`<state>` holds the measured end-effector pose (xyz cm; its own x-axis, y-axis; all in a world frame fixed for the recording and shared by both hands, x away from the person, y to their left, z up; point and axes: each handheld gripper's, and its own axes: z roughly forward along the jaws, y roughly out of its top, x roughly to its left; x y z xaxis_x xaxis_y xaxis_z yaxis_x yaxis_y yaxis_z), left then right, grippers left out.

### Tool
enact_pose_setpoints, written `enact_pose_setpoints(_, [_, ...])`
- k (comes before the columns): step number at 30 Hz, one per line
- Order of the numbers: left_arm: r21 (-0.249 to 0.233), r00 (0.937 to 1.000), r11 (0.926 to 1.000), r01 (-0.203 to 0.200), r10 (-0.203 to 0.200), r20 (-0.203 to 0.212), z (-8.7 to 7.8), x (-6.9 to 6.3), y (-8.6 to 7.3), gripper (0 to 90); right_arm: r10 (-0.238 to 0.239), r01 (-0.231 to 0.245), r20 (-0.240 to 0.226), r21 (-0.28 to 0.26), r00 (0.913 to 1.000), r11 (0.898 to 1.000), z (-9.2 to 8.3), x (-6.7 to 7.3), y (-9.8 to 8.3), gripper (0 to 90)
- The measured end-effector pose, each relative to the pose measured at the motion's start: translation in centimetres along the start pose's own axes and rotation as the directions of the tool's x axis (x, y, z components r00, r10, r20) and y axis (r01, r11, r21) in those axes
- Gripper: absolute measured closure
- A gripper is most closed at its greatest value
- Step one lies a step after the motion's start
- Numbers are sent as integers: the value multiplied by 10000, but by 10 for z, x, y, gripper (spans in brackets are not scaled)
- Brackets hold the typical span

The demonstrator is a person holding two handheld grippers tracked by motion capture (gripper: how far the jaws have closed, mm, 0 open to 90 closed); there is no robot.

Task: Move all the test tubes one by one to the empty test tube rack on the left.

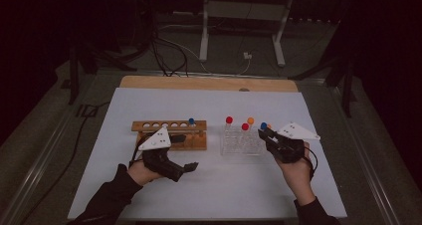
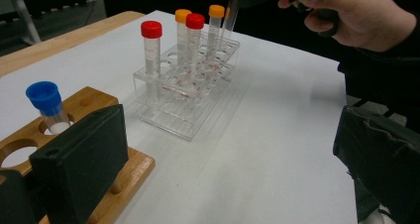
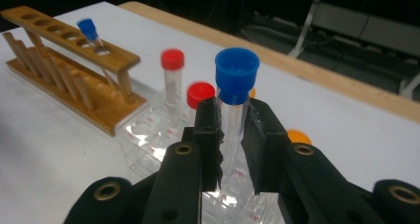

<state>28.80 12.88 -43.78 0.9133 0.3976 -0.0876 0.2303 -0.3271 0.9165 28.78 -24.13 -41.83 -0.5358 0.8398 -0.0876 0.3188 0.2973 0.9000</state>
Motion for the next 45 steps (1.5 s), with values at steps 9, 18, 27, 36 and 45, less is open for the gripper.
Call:
enact_pose_setpoints(9, [-60, 9999, 9999, -82, 82, 91, 0, -4, 5, 15, -382, 346, -1198, -320, 9921, 9989, -5, 31, 10, 773])
enact_pose_setpoints(18, [-167, 9995, 9998, -58, 63, 323, 1, -10, 10, 18, -669, 751, -2820, 185, 9571, 9970, 13, 74, 2, 773])
enact_pose_setpoints(27, [-264, 9987, 9996, -112, 125, 494, 7, -13, 12, 92, -957, 1245, -3657, 561, 9258, 9906, 28, 101, -7, 773])
enact_pose_setpoints(36, [-135, 9964, 9991, -409, 417, 742, 19, -18, 12, 312, -1104, 1501, -4048, 676, 9077, 9864, 31, 114, -8, 773])
enact_pose_setpoints(45, [186, 9945, 9976, -671, 654, 820, 32, -21, 12, 502, -1085, 1495, -4109, 689, 9052, 9864, 31, 114, -7, 773])
